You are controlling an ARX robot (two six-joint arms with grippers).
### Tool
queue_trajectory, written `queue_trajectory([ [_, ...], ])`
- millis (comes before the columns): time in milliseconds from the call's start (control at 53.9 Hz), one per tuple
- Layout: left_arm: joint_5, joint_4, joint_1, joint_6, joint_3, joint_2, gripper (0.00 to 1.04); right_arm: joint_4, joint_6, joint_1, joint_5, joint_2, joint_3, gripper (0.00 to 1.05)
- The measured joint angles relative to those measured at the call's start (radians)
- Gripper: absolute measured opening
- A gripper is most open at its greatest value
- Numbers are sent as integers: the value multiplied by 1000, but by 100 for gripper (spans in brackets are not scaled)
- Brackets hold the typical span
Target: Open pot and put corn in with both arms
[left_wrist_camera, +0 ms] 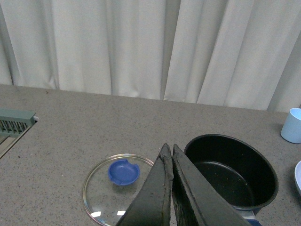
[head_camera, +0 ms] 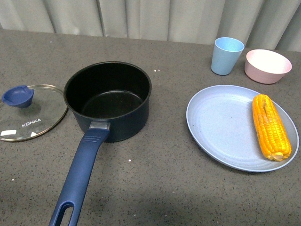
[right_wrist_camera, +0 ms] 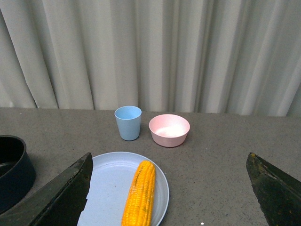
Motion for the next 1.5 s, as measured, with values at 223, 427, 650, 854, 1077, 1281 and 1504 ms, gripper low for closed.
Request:
queue_trajectory([
  [223,0,-101,0,0,0,-106,4,0,0,0,0,0,0,95],
  [427,0,-181,0,0,0,-189,4,0,0,0,0,0,0,95],
  [650,0,-253,0,0,0,-260,4,0,0,0,0,0,0,95],
  [854,0,-299,0,0,0,-307,4,0,0,0,0,0,0,95],
  [1077,0,-476,0,0,0,-448,4,0,0,0,0,0,0,95],
  [1281,0,-500,0,0,0,-500,4,0,0,0,0,0,0,95],
  [1504,0,-500,0,0,0,-501,43,30,-168,-13,32,347,89,95],
])
